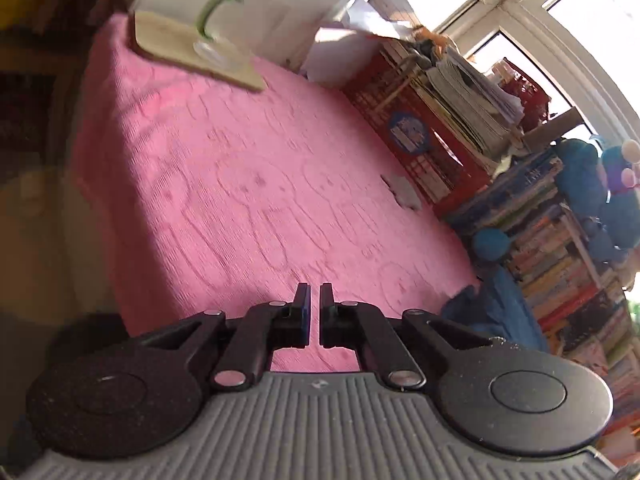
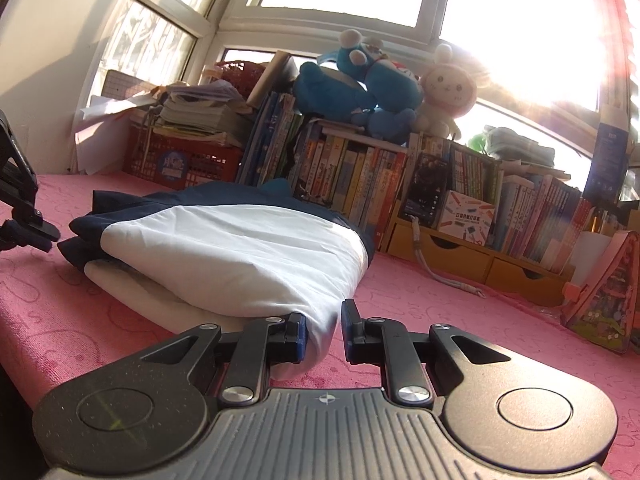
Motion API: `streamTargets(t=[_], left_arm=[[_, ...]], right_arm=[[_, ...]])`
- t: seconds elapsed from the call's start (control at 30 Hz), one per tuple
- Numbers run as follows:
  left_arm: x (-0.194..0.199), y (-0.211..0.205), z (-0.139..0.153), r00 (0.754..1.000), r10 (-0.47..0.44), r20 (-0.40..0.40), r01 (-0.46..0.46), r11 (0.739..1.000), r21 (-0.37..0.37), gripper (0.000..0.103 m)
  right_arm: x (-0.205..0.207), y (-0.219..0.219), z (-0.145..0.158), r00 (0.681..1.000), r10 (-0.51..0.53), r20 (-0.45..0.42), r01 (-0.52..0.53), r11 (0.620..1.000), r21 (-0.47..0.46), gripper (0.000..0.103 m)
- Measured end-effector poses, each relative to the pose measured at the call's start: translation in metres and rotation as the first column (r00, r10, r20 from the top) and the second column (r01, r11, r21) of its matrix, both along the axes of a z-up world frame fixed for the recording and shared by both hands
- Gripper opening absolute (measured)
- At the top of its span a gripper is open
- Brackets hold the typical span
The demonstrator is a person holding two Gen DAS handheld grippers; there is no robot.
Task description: Fold clothes
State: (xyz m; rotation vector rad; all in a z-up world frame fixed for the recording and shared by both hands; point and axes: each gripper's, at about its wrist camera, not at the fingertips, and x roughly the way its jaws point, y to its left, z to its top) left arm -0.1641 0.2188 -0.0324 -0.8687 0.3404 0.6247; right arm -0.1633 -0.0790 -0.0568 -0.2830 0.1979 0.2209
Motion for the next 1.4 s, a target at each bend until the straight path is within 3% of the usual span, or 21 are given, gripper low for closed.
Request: streamTargets(t=[0.07, 0.13, 0.2, 0.27, 0.33, 0.43, 0.57, 0.77, 0.87, 0.93, 1.0, 1.03, 1.13, 1.2, 1.3, 1.37, 1.4], left_arm=[[-0.008, 0.011, 0.006, 0.991, -0.091, 0.103, 0.096, 0.994, -0.05, 0.005], [-0.001, 0.01, 0.006, 0.938, -0.261, 0.23, 0.302, 0.938, -0.169, 0.008], [0.021, -0.008, -0.002, 0.846, -0.417, 0.333, 0.518, 0.792, -0.323, 0.027], [0.033, -0.027, -0.012, 0.787, -0.481, 0.386, 0.613, 0.674, -0.412, 0.032], [0.044, -0.044, -0.023, 0.768, -0.497, 0.404, 0.641, 0.605, -0.473, 0.037], [0.056, -0.059, -0.038, 0.78, -0.497, 0.38, 0.624, 0.576, -0.528, 0.043], [0.069, -0.075, -0.044, 0.79, -0.485, 0.375, 0.612, 0.584, -0.534, 0.048], [0.082, -0.094, -0.044, 0.767, -0.521, 0.375, 0.64, 0.571, -0.514, 0.051], [0.084, -0.1, -0.045, 0.768, -0.514, 0.383, 0.64, 0.586, -0.496, 0.049], [0.083, -0.102, -0.042, 0.778, -0.513, 0.362, 0.628, 0.627, -0.461, 0.04], [0.08, -0.102, -0.037, 0.792, -0.516, 0.327, 0.611, 0.681, -0.405, 0.014], [0.077, -0.099, -0.034, 0.8, -0.507, 0.321, 0.599, 0.706, -0.377, 0.012], [0.061, -0.084, -0.019, 0.846, -0.449, 0.287, 0.519, 0.817, -0.253, 0.009], [0.051, -0.072, -0.011, 0.872, -0.411, 0.268, 0.465, 0.866, -0.183, 0.009], [0.043, -0.059, -0.01, 0.892, -0.376, 0.252, 0.418, 0.898, -0.139, 0.01], [0.049, -0.058, -0.015, 0.892, -0.378, 0.247, 0.423, 0.891, -0.165, 0.013], [0.052, -0.058, -0.017, 0.893, -0.379, 0.244, 0.426, 0.887, -0.177, 0.023]], right_arm=[[0.0, 0.0, -0.001, 1.0, 0.001, -0.006, -0.001, 1.0, 0.004, 0.018], [0.001, 0.0, -0.002, 1.0, 0.008, -0.008, -0.008, 1.0, 0.001, 0.018], [0.001, 0.001, -0.003, 1.0, 0.008, -0.005, -0.008, 1.0, -0.002, 0.018], [0.001, 0.002, -0.004, 1.0, 0.008, -0.002, -0.008, 1.0, -0.004, 0.018], [0.0, 0.002, -0.005, 1.0, 0.008, -0.001, -0.008, 1.0, -0.007, 0.018], [0.0, 0.001, -0.006, 1.0, 0.011, -0.001, -0.011, 1.0, -0.011, 0.018], [0.0, 0.0, -0.007, 1.0, 0.013, -0.001, -0.013, 1.0, -0.006, 0.018], [0.001, 0.0, -0.008, 1.0, 0.014, 0.001, -0.014, 1.0, 0.003, 0.018], [0.001, -0.001, -0.009, 1.0, 0.013, 0.001, -0.013, 1.0, 0.006, 0.018], [0.001, -0.001, -0.009, 1.0, 0.012, 0.001, -0.012, 1.0, 0.007, 0.018], [0.001, -0.001, -0.009, 1.0, 0.01, -0.001, -0.01, 1.0, 0.006, 0.018], [0.002, -0.001, -0.01, 1.0, 0.009, -0.002, -0.009, 1.0, 0.004, 0.018], [0.002, 0.0, -0.012, 1.0, 0.014, -0.001, -0.014, 1.0, -0.011, 0.021], [0.001, 0.002, -0.014, 1.0, 0.02, 0.006, -0.02, 0.999, -0.025, 0.023], [0.0, 0.003, -0.015, 1.0, 0.021, 0.004, -0.021, 0.999, -0.027, 0.023], [0.0, 0.005, -0.015, 1.0, 0.022, 0.001, -0.022, 0.999, -0.027, 0.023], [0.0, 0.005, -0.016, 1.0, 0.022, 0.0, -0.022, 0.999, -0.027, 0.022]])
